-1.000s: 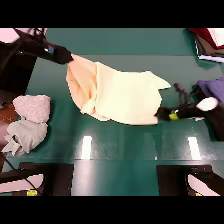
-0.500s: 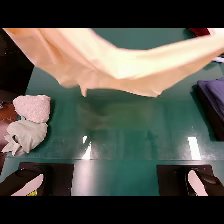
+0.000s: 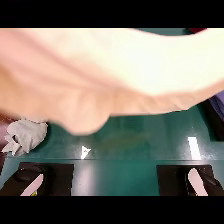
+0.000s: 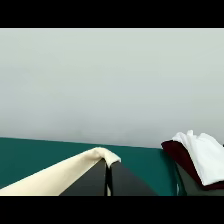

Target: Fold the shirts.

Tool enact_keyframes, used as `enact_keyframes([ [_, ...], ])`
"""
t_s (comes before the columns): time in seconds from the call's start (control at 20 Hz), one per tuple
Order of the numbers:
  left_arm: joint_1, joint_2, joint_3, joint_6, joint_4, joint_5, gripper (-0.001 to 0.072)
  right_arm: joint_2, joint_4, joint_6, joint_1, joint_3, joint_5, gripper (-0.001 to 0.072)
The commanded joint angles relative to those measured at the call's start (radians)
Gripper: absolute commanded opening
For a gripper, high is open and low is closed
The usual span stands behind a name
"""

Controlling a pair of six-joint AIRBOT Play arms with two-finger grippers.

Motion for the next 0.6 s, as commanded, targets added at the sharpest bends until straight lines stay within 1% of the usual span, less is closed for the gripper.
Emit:
enact_keyframes([
  [0.0,0.000,0.026,-0.013,-0.055,-0.088,-0.048,0.0031,-0.106,0.000,0.047,-0.021,0.167,0.198,0.0011],
  [0.1,0.000,-0.010,-0.085,-0.089,-0.077,-0.129,0.0031,-0.194,0.000,0.097,0.024,0.195,0.279,0.0010],
  [0.2,0.000,-0.081,-0.215,-0.090,-0.077,-0.224,0.0031,-0.274,-0.010,0.124,0.126,0.122,0.314,0.0011],
  [0.25,0.000,-0.119,-0.298,-0.090,-0.082,-0.243,0.0031,-0.320,-0.032,0.132,0.190,0.068,0.332,0.0010],
  [0.35,0.000,-0.206,-0.496,-0.095,-0.089,-0.239,0.0031,-0.430,-0.113,0.148,0.318,-0.032,0.385,0.0010],
  [0.45,0.000,-0.300,-0.691,-0.075,-0.086,-0.185,0.0031,-0.565,-0.187,0.150,0.415,-0.111,0.429,0.0010],
  [0.55,0.000,-0.413,-0.826,-0.040,-0.069,-0.078,0.0032,-0.699,-0.222,0.149,0.471,-0.166,0.376,0.0011],
])
